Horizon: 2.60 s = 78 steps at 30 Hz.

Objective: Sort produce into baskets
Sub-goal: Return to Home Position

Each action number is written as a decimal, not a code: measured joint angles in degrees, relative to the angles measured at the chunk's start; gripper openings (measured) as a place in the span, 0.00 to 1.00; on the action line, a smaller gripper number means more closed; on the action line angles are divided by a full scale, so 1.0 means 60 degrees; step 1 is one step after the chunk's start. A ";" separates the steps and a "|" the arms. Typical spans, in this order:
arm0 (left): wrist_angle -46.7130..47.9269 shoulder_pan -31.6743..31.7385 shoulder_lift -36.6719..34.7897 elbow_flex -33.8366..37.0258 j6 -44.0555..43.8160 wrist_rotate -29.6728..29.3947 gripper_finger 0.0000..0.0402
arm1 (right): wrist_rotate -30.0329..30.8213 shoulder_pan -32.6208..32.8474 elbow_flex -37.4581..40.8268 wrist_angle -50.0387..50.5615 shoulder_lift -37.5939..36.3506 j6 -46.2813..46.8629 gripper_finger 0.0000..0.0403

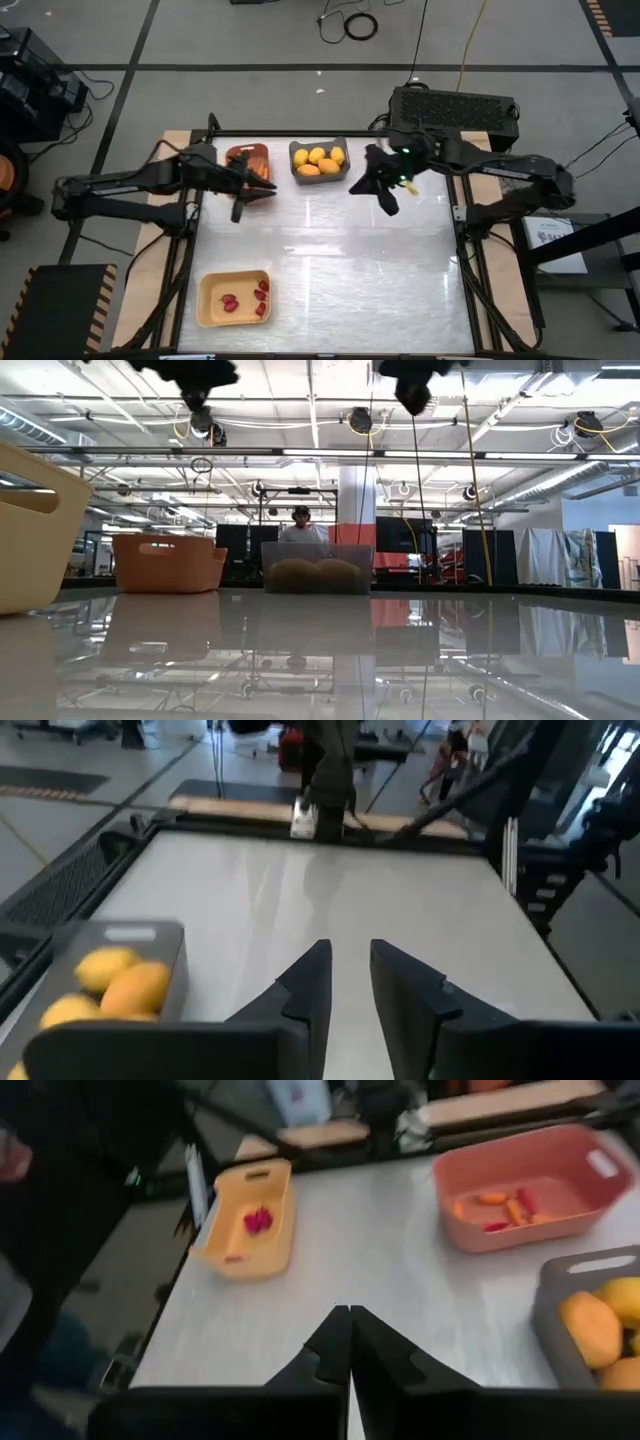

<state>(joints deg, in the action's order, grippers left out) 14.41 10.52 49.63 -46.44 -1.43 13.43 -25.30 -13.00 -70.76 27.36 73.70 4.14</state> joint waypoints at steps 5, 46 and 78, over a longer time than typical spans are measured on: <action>0.1134 0.0233 -0.0878 0.0013 0.0150 0.0000 0.16 | 0.0685 -0.0028 0.2236 -0.1991 -0.1476 0.1089 0.00; -0.5843 0.0497 -0.4788 0.7249 -0.4465 -0.0707 0.06 | 0.1747 -0.0574 1.1388 -0.8739 -0.6418 0.5547 0.00; -0.5611 0.0497 -0.4922 0.7348 -0.3513 -0.0362 0.05 | 0.1973 -0.1755 1.1249 -0.4134 -0.9837 0.3135 0.00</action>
<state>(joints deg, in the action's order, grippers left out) -19.26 13.50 20.10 -2.35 -22.51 11.26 -13.46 -23.53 -3.27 2.56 14.68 22.96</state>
